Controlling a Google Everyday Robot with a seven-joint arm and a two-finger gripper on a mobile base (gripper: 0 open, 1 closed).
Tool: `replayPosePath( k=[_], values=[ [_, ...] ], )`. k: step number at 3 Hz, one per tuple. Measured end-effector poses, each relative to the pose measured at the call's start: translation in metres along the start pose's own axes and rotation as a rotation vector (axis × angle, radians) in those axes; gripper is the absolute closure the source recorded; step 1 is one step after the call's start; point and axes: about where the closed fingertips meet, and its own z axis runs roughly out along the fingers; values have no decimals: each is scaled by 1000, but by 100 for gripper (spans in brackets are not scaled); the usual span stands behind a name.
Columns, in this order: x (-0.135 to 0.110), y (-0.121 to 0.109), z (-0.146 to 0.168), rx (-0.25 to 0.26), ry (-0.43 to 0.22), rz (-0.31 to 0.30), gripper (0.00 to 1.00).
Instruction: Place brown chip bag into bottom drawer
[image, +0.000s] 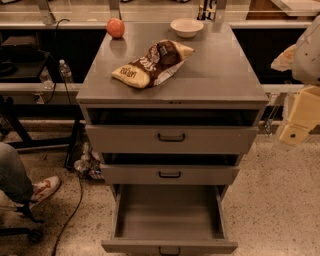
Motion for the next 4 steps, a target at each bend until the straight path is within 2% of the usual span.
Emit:
replayPosePath(
  k=[1,2,4],
  values=[
    [0,0,0,0,0,0,0],
    [-6,-23,9,39,-35,23,0],
    [-59,-156,76,224,-207,138,0]
  ],
)
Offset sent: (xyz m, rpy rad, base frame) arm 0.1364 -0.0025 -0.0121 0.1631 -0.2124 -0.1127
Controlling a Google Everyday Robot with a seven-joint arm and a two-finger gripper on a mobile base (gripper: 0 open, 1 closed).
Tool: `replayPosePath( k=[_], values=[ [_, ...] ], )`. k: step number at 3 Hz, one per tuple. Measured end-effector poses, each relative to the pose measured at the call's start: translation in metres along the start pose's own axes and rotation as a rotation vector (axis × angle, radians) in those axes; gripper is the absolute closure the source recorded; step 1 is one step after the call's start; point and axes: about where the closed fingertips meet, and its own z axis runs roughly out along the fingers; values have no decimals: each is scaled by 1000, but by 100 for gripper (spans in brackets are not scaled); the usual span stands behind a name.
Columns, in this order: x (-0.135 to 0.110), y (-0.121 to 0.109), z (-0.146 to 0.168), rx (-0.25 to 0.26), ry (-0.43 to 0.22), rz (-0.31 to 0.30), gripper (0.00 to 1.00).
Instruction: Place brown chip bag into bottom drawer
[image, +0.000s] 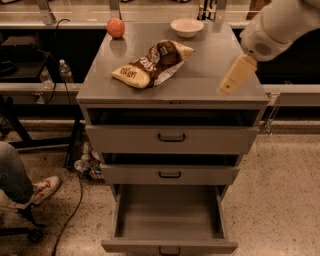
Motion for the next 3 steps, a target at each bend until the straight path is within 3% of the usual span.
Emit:
replayPosePath(
  k=[1,2,3],
  values=[
    [-33,-37,55,62,-74,70,0],
    [-36,-39,58,63,-79,63,0],
    [-59,-59,85,72,-123,-3,0]
  ],
)
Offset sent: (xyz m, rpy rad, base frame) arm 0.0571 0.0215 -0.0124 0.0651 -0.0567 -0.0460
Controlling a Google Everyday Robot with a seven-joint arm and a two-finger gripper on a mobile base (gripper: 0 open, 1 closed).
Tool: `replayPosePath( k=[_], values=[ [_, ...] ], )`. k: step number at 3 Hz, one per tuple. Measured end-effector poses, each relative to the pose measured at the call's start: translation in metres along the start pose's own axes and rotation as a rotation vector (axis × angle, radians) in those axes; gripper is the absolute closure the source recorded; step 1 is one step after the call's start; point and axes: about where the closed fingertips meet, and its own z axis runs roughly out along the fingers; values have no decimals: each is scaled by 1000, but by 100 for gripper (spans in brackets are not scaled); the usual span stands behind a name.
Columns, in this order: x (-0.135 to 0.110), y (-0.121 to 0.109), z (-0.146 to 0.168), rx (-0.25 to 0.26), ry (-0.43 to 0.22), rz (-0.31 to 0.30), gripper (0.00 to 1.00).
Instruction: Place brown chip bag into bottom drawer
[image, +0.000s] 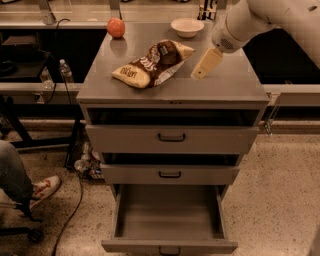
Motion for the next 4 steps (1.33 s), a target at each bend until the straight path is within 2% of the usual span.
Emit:
replayPosePath(
  k=[1,2,4],
  values=[
    [-26,-18,35,-3,-41,-104,0],
    [-46,-25,65,-28,-67,-179,0],
    [-76,-12,117,-123,-88,-286,2]
  ],
)
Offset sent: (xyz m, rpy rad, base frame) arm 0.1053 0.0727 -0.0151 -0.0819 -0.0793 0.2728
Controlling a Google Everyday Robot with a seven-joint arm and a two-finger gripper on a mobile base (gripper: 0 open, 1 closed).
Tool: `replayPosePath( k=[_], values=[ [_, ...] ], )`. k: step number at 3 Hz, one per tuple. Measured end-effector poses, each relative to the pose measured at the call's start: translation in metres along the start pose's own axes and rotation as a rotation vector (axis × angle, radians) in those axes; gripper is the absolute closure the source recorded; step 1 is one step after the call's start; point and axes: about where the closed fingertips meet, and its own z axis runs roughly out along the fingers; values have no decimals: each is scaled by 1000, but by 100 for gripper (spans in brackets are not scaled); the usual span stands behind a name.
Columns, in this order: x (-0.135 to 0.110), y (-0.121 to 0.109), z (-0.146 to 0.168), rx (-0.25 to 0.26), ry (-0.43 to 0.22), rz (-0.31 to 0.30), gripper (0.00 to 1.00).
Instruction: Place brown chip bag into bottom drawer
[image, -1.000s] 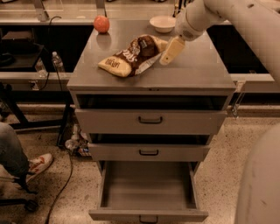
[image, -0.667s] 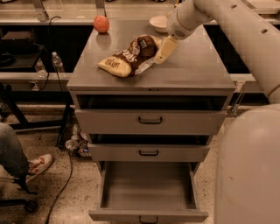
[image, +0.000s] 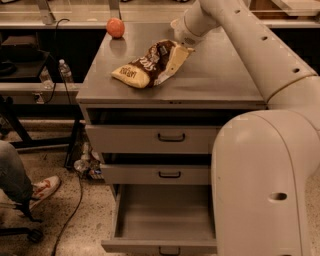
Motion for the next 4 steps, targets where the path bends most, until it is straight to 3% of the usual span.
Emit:
replayPosePath(
  k=[1,2,3,4],
  values=[
    [-8,5,14,-36,-16,-18,26],
    [-9,9,14,-52,-32,-14,56],
    [4,4,-12,6,-31,48,80],
    [34,-9,-109,207,8,195,100]
  ],
)
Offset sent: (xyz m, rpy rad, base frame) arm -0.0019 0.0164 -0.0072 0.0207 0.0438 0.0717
